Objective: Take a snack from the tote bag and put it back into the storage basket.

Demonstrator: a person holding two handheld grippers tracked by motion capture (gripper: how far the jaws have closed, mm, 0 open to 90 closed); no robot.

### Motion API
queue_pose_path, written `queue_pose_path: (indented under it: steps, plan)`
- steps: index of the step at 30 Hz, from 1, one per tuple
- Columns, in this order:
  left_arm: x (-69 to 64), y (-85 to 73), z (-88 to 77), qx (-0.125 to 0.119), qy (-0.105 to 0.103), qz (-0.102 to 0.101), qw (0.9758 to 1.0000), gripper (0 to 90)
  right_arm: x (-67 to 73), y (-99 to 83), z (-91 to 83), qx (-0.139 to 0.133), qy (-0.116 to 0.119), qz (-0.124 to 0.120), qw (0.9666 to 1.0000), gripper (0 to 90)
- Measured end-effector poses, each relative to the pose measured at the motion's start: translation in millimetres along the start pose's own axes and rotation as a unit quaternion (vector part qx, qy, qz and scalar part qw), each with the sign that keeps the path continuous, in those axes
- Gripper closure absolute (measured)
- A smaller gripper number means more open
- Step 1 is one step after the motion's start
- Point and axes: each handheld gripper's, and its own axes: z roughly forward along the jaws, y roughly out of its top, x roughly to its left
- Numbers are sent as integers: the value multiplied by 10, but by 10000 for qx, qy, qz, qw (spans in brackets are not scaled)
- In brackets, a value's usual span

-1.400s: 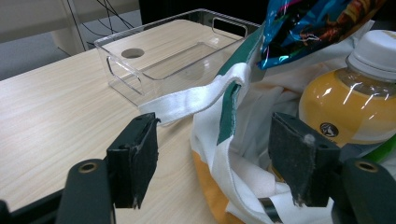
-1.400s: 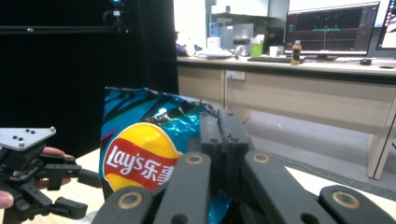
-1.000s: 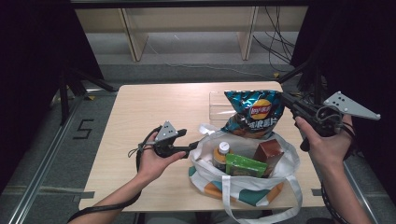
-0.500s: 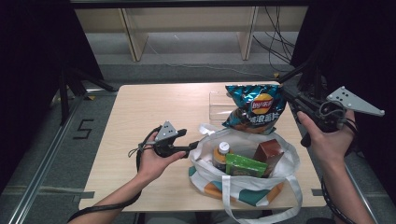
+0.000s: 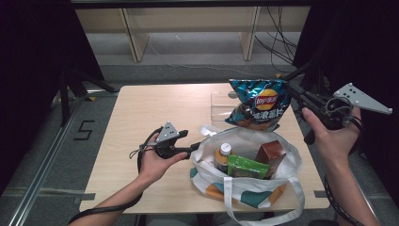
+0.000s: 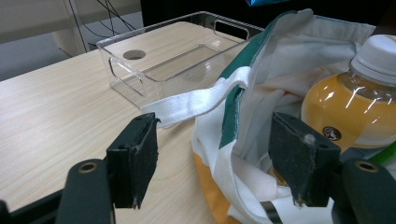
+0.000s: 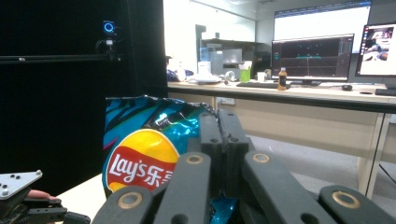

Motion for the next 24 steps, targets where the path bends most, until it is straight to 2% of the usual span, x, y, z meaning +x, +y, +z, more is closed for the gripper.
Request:
queue_pose_path:
  steps: [6,7,10,11,13,18,20,21,24]
  plan:
    - [0,5,-9,9,36,7,10000,326,-22,36,29,53,-14,-52,10000,900]
    - [0,6,-9,3,37,6,10000,326,-21,45,39,-14,-23,-12,10000,900]
    - [7,6,-7,21,14,44,10000,326,-27,64,38,16,-34,-22,10000,900]
    - [0,3,-6,20,24,-8,10000,325,-35,75,50,-68,-67,-38,9999,900]
    - [0,2,-3,9,8,-5,10000,325,-36,81,47,-9,-76,-26,10000,900]
    - [0,4,-5,18,15,-3,10000,325,-72,87,82,-70,-155,-69,9998,900]
    - [2,4,-6,17,16,-3,10000,324,-70,84,95,-76,-126,6,9999,900]
    - [2,4,-5,18,15,-3,10000,325,-78,89,88,13,-141,-25,9999,900]
    - [5,4,-2,5,7,-6,10000,323,-100,86,114,-61,-183,-60,9998,900]
